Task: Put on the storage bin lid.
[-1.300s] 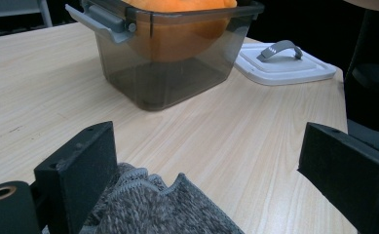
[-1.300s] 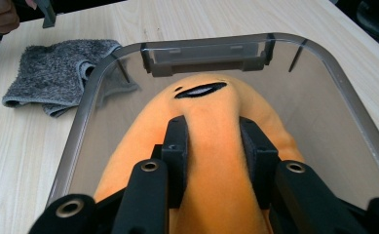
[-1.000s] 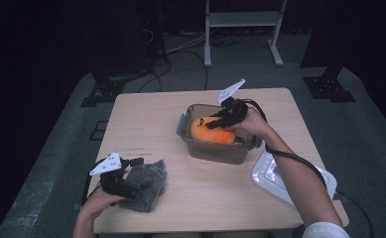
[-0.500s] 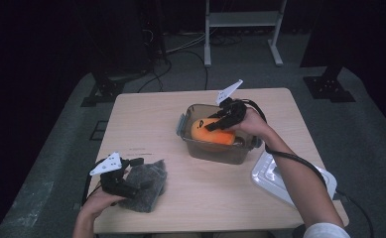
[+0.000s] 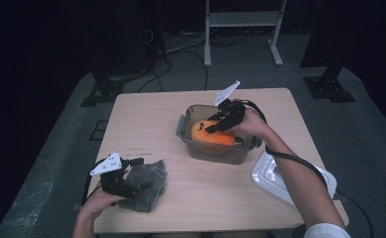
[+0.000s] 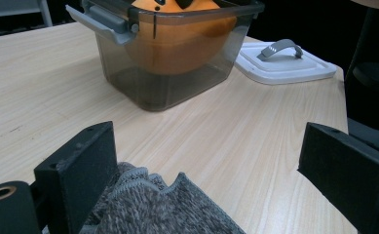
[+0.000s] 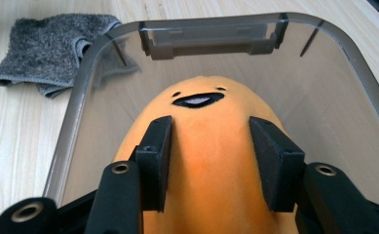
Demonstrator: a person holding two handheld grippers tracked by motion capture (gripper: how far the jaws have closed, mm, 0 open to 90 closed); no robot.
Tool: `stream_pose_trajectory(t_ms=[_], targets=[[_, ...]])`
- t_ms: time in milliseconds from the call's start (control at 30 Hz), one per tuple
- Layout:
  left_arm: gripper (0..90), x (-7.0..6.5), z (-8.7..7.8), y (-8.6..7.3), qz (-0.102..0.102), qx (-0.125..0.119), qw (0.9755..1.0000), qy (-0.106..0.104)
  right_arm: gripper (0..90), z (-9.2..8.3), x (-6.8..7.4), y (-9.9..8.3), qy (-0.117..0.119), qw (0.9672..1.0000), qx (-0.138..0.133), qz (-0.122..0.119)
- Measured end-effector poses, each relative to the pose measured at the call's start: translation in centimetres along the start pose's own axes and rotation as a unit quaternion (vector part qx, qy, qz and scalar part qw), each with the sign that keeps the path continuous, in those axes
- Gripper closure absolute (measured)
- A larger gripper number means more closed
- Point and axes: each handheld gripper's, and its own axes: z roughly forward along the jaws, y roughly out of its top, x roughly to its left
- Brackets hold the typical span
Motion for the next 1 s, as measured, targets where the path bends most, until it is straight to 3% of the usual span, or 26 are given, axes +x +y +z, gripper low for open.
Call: stream_pose_trajectory(t_ms=[200,300,600,1000], targets=[[6.0,0.0,0.0,0.0,0.0,0.0,1.0,0.001,50.6,-0.1,0.0,-0.2,-0.002,1.0,0.006,0.006],[6.0,0.0,0.0,0.0,0.0,0.0,1.0,0.0,53.7,-0.6,0.0,0.0,0.004,0.9998,-0.017,0.007],[6.0,0.0,0.0,0.0,0.001,0.0,1.0,0.0,51.1,-1.8,0.5,0.0,0.0,0.9998,-0.019,0.007],[6.0,0.0,0.0,0.0,0.002,0.001,1.0,0.003,48.3,-5.1,1.6,-1.4,-0.006,0.9988,-0.046,0.014]])
